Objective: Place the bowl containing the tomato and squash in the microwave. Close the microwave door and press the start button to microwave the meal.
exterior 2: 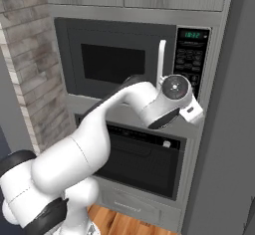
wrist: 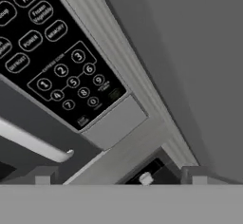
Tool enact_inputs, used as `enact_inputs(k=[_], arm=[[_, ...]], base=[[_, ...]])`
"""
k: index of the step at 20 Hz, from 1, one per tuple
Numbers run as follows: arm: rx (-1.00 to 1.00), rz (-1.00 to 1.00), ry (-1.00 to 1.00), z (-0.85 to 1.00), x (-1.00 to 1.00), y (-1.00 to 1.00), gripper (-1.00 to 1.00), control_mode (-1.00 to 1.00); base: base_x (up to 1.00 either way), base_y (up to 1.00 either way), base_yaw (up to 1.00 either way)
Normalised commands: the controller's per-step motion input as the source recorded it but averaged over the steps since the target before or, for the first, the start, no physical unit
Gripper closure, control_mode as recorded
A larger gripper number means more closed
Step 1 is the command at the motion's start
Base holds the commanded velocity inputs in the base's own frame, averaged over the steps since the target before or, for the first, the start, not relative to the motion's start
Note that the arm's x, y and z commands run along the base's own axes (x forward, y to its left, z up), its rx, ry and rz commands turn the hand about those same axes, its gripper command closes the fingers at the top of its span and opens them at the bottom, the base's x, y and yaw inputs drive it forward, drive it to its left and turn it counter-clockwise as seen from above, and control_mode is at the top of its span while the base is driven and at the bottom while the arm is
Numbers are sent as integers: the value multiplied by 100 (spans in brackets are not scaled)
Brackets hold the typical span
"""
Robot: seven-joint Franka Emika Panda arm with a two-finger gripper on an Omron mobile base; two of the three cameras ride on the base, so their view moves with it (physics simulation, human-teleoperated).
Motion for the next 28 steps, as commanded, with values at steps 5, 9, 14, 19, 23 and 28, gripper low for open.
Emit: enact_inputs(k=[5,9,14,19,23,28], arm=[[12,0,-12,0,0,0,100,-100],[7,-1,-10,0,0,0,100,-100],[3,0,-2,-8,0,0,100,-100],[2,0,-1,-23,0,0,100,-100],[5,0,0,-12,8,0,100,-100],[11,0,0,-2,21,0,100,-100]], base=[[0,0,0],[0,0,0],[0,0,0],[0,0,0],[0,0,0],[0,0,0]])
